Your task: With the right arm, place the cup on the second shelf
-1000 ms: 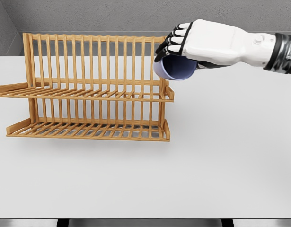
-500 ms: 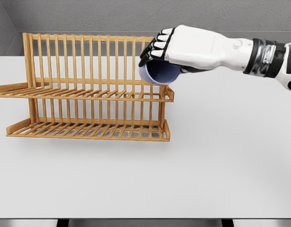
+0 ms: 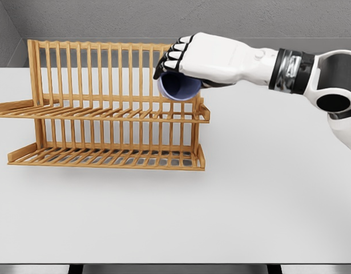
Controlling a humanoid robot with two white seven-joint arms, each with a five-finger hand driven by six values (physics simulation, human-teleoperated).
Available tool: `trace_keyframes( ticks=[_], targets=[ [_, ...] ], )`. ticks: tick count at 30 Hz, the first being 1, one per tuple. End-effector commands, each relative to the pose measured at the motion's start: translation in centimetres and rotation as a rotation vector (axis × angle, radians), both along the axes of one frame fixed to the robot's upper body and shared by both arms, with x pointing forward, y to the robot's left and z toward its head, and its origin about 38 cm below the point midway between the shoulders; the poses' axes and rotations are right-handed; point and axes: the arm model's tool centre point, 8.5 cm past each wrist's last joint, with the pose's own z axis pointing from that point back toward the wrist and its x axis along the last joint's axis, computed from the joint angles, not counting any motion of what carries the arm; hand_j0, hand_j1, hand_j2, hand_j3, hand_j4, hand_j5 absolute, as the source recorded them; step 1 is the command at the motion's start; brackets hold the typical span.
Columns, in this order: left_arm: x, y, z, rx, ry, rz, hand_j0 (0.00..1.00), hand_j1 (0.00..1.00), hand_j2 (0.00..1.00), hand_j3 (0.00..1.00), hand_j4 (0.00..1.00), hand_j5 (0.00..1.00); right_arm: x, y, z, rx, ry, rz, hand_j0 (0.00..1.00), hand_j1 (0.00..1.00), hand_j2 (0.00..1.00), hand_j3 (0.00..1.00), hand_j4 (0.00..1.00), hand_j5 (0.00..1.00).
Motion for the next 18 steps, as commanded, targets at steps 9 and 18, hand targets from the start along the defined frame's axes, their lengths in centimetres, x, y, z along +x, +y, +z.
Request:
trace_keyframes(
  ticks=[9, 18],
  targets=[
    [0.0, 0.0, 0.0, 0.000, 0.000, 0.001, 1.00, 1.00, 1.00, 1.00, 1.00, 1.00, -0.1, 1.7, -2.2, -0.034, 0.049, 0.015, 0.65, 0.65, 0.65, 0.65, 0.65, 0.65],
    [0.0, 0.0, 0.0, 0.000, 0.000, 0.000, 1.00, 1.00, 1.00, 1.00, 1.00, 1.00, 0.0, 2.1, -2.5, -0.028, 0.073, -0.005, 1.00, 1.00, 1.00, 1.00, 1.00, 1.00]
  ],
)
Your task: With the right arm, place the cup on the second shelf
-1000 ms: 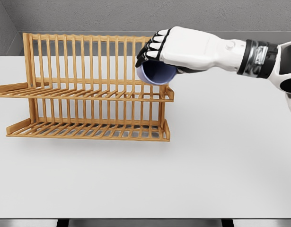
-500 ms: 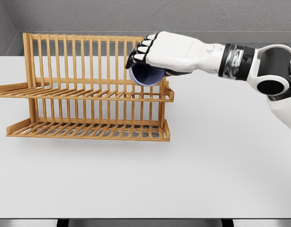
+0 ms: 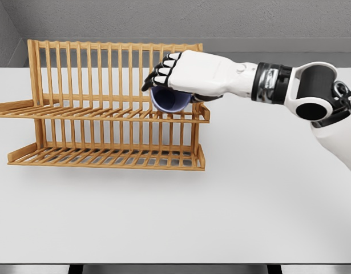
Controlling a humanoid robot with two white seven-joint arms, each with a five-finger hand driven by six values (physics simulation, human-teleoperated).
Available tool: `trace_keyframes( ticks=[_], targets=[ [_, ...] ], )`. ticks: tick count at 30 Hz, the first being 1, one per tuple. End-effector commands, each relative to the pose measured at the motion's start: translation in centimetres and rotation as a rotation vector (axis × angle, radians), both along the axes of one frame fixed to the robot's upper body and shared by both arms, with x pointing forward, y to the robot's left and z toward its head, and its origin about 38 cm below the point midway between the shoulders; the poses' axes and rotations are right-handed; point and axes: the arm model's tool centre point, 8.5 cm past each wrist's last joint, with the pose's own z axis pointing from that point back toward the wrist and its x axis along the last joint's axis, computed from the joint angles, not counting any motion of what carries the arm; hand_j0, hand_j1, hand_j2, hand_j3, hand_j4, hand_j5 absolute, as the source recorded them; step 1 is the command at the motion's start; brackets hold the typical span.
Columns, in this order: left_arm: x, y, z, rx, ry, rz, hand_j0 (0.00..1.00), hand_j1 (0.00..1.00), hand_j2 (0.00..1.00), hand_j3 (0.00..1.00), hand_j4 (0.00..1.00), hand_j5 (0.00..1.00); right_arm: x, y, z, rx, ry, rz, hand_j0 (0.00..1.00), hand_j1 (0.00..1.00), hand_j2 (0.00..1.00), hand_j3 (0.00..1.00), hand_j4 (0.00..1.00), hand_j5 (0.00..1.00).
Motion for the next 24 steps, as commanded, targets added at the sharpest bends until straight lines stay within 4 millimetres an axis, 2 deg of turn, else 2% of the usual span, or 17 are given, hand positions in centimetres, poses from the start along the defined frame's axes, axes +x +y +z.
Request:
trace_keyframes(
  ticks=[1, 10, 12, 16, 19, 21, 24],
  targets=[
    [0.0, 0.0, 0.0, 0.000, 0.000, 0.001, 1.00, 1.00, 1.00, 1.00, 1.00, 1.00, 0.0, 0.3, -0.1, 0.006, 0.009, -0.003, 1.00, 1.00, 1.00, 1.00, 1.00, 1.00],
    [0.0, 0.0, 0.0, 0.000, 0.000, 0.001, 1.00, 1.00, 1.00, 1.00, 1.00, 1.00, -0.1, 0.1, 0.2, 0.003, -0.002, 0.001, 1.00, 1.00, 1.00, 1.00, 1.00, 1.00],
    [0.0, 0.0, 0.0, 0.000, 0.000, 0.000, 1.00, 1.00, 1.00, 1.00, 1.00, 1.00, 0.1, -0.4, 0.5, 0.003, -0.009, -0.011, 1.00, 1.00, 1.00, 1.00, 1.00, 1.00],
    [0.0, 0.0, 0.0, 0.000, 0.000, 0.000, 1.00, 1.00, 1.00, 1.00, 1.00, 1.00, 0.2, -2.7, 2.6, 0.026, -0.061, -0.055, 1.00, 1.00, 1.00, 1.00, 1.00, 1.00],
    [0.0, 0.0, 0.0, 0.000, 0.000, 0.000, 1.00, 1.00, 1.00, 1.00, 1.00, 1.00, 0.4, -7.3, 4.9, 0.039, -0.131, -0.118, 1.00, 1.00, 1.00, 1.00, 1.00, 1.00],
    [0.0, 0.0, 0.0, 0.000, 0.000, 0.000, 1.00, 1.00, 1.00, 1.00, 1.00, 1.00, 0.0, -11.0, 5.6, 0.039, -0.169, -0.167, 1.00, 1.00, 1.00, 1.00, 1.00, 1.00],
    [0.0, 0.0, 0.0, 0.000, 0.000, 0.000, 1.00, 1.00, 1.00, 1.00, 1.00, 1.00, -1.7, -17.7, 4.7, 0.034, -0.184, -0.268, 1.00, 1.00, 1.00, 1.00, 1.00, 1.00]
  ],
)
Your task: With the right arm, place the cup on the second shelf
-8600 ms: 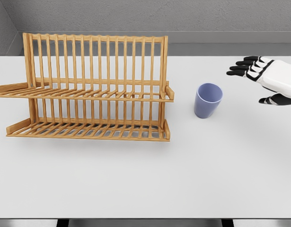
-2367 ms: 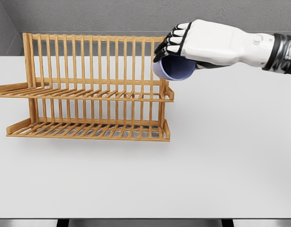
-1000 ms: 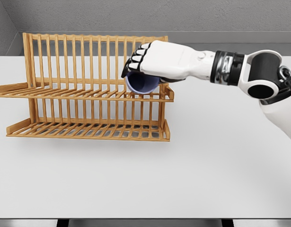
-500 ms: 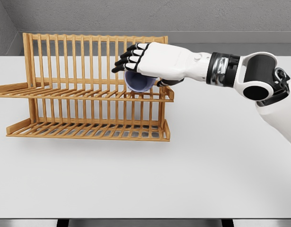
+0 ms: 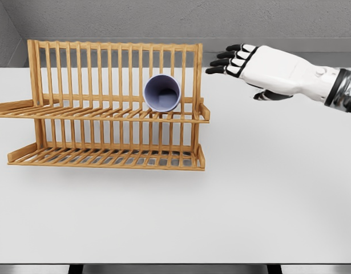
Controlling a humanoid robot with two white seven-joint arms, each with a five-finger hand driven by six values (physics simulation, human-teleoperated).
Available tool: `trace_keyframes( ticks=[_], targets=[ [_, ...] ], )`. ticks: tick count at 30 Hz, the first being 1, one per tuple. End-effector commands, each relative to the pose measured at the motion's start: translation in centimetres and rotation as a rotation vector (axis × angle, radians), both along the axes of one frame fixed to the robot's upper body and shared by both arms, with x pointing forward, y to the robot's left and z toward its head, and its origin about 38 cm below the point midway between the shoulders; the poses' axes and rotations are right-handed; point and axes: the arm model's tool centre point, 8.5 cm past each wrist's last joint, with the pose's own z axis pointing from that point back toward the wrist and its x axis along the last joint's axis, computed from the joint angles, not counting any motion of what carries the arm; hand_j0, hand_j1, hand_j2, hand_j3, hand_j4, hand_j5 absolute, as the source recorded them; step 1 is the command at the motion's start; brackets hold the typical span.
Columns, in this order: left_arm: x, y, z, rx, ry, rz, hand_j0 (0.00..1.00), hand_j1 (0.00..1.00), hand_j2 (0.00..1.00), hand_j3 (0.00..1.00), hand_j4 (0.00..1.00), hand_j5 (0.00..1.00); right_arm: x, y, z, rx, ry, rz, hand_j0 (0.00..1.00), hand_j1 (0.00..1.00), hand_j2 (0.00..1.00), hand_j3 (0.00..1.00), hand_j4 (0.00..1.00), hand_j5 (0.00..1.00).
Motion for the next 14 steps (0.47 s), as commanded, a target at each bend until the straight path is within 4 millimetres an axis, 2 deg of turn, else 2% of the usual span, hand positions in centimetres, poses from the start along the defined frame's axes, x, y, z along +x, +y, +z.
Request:
trace_keyframes(
  ticks=[1, 2, 7, 10, 14],
  targets=[
    [0.0, 0.0, 0.0, 0.000, 0.000, 0.000, 1.00, 1.00, 1.00, 1.00, 1.00, 1.00, -0.8, -5.6, 5.4, 0.028, -0.157, -0.105, 1.00, 1.00, 1.00, 1.00, 1.00, 1.00],
    [0.0, 0.0, 0.0, 0.000, 0.000, 0.000, 1.00, 1.00, 1.00, 1.00, 1.00, 1.00, -1.3, -7.0, 3.9, 0.039, -0.123, -0.144, 1.00, 1.00, 1.00, 1.00, 1.00, 1.00],
    [0.0, 0.0, 0.0, 0.000, 0.000, 0.000, 1.00, 1.00, 1.00, 1.00, 1.00, 1.00, -2.1, -7.4, -0.4, 0.036, -0.011, -0.160, 1.00, 1.00, 1.00, 1.00, 1.00, 1.00],
    [0.0, 0.0, 0.0, 0.000, 0.000, 0.000, 1.00, 1.00, 1.00, 1.00, 1.00, 1.00, -2.5, -7.5, -1.6, 0.032, 0.019, -0.162, 1.00, 1.00, 1.00, 1.00, 1.00, 1.00],
    [0.0, 0.0, 0.0, 0.000, 0.000, 0.000, 1.00, 1.00, 1.00, 1.00, 1.00, 1.00, -2.5, -7.3, -2.0, 0.033, 0.028, -0.158, 1.00, 1.00, 1.00, 1.00, 1.00, 1.00]
  ],
)
